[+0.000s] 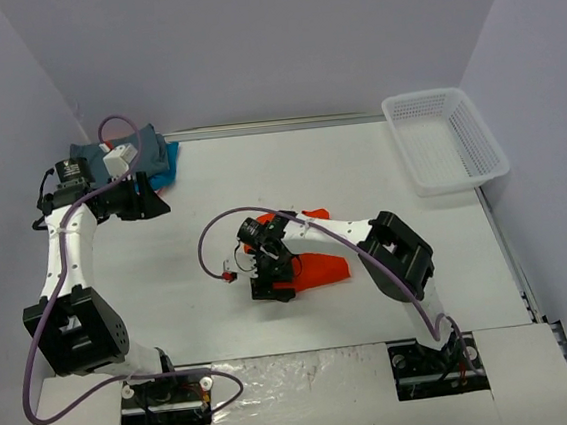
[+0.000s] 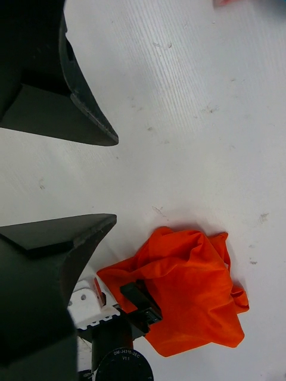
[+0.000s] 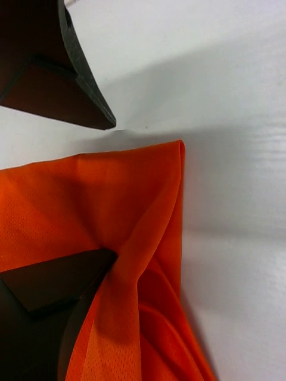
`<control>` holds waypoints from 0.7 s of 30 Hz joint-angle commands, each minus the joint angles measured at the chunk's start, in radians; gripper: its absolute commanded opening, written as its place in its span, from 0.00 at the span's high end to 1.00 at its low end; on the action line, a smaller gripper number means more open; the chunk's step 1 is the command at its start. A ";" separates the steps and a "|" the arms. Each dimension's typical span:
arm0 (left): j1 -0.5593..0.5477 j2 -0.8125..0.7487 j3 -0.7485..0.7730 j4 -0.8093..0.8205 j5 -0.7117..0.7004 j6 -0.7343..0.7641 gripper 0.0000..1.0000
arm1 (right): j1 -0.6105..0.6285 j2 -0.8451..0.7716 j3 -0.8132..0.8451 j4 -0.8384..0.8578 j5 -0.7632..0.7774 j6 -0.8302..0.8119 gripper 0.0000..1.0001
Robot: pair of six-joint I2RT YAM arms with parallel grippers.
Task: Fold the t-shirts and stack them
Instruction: Put the neatly folded tshirt into the corner of the board with the left arm
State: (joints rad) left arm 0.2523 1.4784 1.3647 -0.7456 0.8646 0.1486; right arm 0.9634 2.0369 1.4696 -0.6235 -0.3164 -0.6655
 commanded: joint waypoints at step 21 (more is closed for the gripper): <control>-0.002 -0.052 -0.145 0.231 0.112 -0.176 0.41 | -0.196 0.135 0.228 0.080 0.229 0.053 1.00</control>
State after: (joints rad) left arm 0.2523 1.4555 1.2488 -0.6159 0.8993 0.0654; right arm 0.8219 2.1582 1.6432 -0.5209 -0.1463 -0.6102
